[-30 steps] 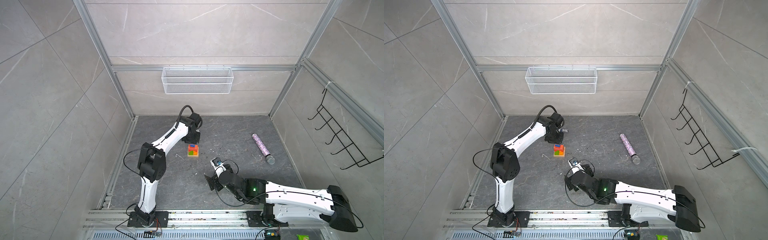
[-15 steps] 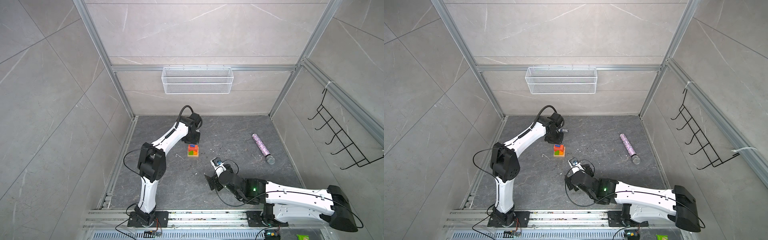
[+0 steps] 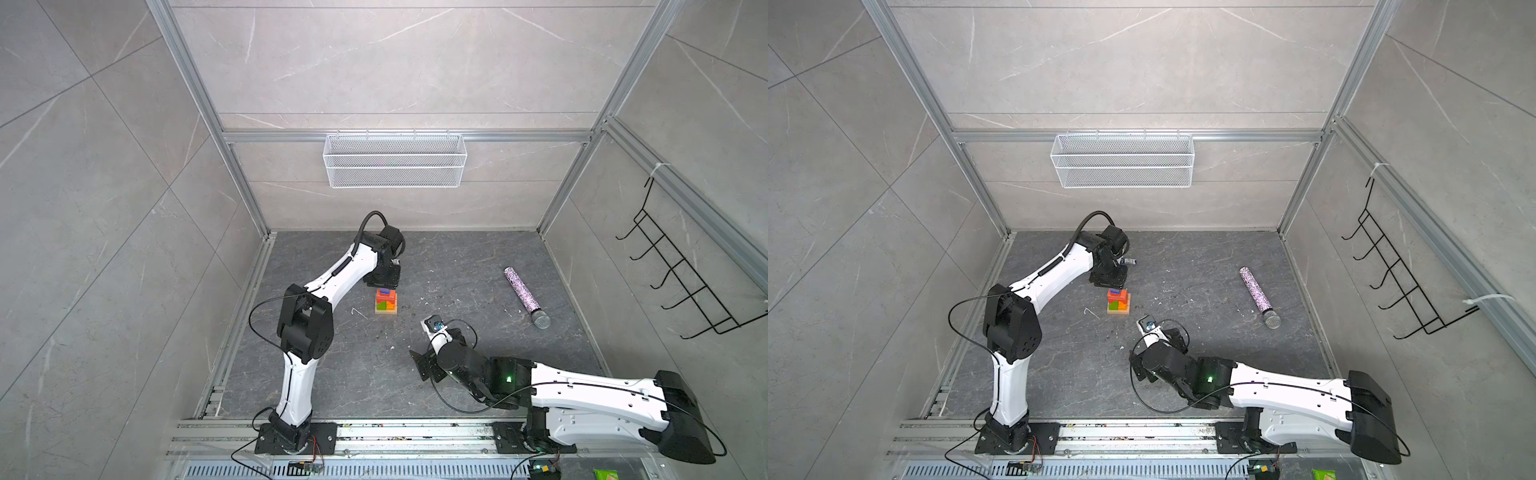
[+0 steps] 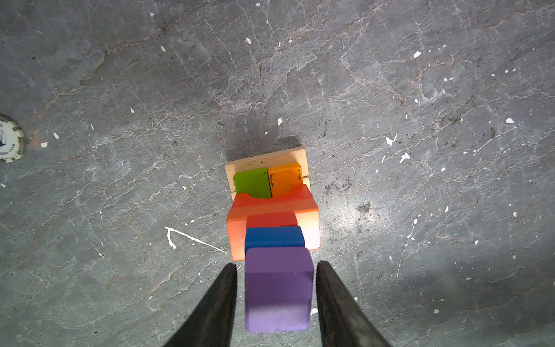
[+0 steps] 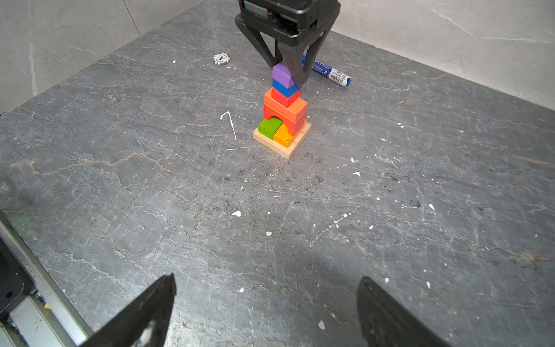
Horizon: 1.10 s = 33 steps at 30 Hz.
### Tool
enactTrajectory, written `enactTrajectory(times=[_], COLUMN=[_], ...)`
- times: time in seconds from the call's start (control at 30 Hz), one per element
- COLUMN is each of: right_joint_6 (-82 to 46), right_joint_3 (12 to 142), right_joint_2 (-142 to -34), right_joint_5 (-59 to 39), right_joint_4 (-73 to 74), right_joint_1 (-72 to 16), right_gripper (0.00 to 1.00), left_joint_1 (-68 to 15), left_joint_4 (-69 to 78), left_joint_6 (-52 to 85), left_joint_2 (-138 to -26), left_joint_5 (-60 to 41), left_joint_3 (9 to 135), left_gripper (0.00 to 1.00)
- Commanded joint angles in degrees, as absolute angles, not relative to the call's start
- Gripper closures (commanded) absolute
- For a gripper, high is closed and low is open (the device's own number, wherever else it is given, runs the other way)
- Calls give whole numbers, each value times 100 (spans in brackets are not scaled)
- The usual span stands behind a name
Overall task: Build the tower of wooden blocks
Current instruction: 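Lower the purple cube onto the blue cube atop the tower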
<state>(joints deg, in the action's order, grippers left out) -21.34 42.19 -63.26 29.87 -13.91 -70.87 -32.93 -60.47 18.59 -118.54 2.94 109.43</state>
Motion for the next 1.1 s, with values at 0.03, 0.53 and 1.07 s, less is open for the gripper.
enactTrajectory(times=[0.03, 0.53, 1.07], right_joint_6=[-2083, -2118, -2135], right_joint_3=[4249, 4245, 4205], right_joint_2=[-6346, -6328, -6311], right_joint_5=[3111, 3129, 3154], right_joint_4=[-1547, -1591, -1614], right_joint_1=[-7128, -7125, -7127], right_gripper=[6, 6, 6], left_joint_1=[-3314, -3316, -3315], left_joint_4=[-6214, -6248, -6257], left_joint_6=[1801, 1863, 1925], left_joint_2=[-11909, -11964, -12003], left_joint_5=[374, 436, 379], left_joint_3=[11178, 11285, 11303], left_gripper=[54, 63, 64])
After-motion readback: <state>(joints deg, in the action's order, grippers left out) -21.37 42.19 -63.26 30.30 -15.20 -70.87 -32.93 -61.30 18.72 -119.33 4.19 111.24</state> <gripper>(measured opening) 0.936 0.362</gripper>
